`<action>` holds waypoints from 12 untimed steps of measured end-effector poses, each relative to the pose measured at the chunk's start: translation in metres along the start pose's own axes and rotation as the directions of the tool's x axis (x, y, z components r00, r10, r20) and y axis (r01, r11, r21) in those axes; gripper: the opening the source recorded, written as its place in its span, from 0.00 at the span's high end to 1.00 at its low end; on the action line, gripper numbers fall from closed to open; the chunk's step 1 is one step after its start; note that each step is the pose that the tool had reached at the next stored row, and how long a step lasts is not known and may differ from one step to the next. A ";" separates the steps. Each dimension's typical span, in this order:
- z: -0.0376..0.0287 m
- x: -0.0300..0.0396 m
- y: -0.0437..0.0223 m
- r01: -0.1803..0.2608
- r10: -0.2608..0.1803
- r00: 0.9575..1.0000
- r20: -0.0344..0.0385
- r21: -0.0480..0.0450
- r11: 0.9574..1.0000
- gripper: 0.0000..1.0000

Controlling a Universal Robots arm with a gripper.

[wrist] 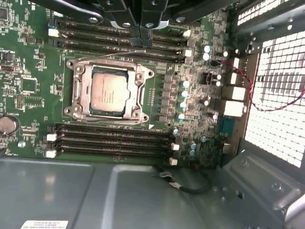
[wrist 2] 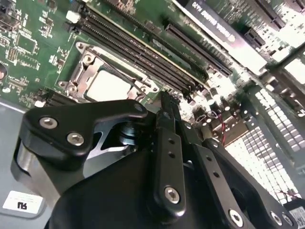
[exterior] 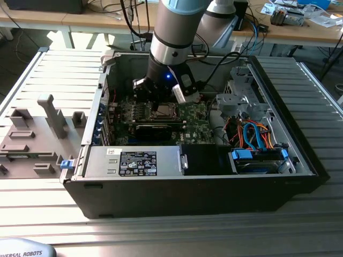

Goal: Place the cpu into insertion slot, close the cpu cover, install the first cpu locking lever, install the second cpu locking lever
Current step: 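Install the second cpu locking lever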

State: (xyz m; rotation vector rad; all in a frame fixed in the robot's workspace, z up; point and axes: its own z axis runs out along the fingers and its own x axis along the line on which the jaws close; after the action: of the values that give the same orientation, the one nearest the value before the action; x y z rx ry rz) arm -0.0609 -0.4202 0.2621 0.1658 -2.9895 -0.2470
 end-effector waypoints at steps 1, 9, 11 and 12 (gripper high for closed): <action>0.0009 -0.0012 -0.0003 0.001 -0.001 1.000 0.001 -0.011 1.000 0.89; 0.0100 -0.0034 -0.0020 -0.015 0.016 1.000 0.004 -0.026 1.000 0.89; 0.0129 -0.0034 -0.0024 -0.018 0.018 1.000 0.005 -0.028 0.999 0.89; 0.0141 -0.0031 -0.0025 -0.019 0.019 1.000 0.005 -0.028 0.999 0.89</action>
State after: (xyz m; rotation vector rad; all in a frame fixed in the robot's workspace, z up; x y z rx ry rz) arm -0.0596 -0.4201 0.2475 0.1344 -2.9896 -0.2878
